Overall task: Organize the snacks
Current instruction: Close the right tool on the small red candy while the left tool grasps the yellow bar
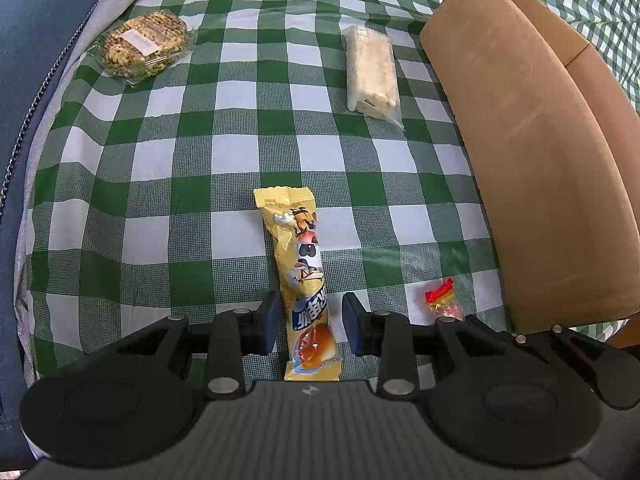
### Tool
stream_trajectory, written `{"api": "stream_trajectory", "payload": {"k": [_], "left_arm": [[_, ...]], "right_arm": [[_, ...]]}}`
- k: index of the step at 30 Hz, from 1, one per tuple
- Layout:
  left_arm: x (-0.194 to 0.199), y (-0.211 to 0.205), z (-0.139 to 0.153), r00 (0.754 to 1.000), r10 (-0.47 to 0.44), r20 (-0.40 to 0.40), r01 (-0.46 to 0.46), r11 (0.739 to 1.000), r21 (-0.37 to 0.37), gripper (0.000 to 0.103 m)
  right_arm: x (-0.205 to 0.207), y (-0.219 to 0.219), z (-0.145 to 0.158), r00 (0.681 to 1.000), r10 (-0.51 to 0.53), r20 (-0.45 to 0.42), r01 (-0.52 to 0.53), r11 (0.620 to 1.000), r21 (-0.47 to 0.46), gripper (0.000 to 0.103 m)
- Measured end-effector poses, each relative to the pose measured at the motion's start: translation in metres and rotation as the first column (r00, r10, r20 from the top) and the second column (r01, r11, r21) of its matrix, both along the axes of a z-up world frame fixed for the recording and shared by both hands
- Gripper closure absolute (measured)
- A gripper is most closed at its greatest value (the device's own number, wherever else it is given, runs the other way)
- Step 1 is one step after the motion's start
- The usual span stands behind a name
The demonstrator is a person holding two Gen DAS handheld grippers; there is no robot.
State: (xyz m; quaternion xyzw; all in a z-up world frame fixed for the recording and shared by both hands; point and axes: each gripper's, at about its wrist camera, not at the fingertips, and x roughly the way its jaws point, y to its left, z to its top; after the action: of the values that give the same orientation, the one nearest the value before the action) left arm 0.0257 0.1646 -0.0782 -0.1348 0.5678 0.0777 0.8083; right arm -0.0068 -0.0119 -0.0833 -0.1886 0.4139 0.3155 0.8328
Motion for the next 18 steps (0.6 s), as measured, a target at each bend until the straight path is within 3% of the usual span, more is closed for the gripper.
{"api": "stream_trajectory", "payload": {"k": [10,18], "left_arm": [[0.0003,-0.0004,-0.0001,1.000,-0.001,-0.001,0.001,1.000,-0.002,0.067],[-0.0009,0.0026,0.0042,1.000,0.000,0.022,0.000,1.000,0.001,0.083]], "right_arm": [[-0.0022,-0.0007,0.0013,1.000,0.002,0.024,-0.002,1.000,0.005,0.084],[-0.0020,-0.0041,0.0067,0.999,-0.009,0.036,0.008,0.999,0.038,0.084]]}}
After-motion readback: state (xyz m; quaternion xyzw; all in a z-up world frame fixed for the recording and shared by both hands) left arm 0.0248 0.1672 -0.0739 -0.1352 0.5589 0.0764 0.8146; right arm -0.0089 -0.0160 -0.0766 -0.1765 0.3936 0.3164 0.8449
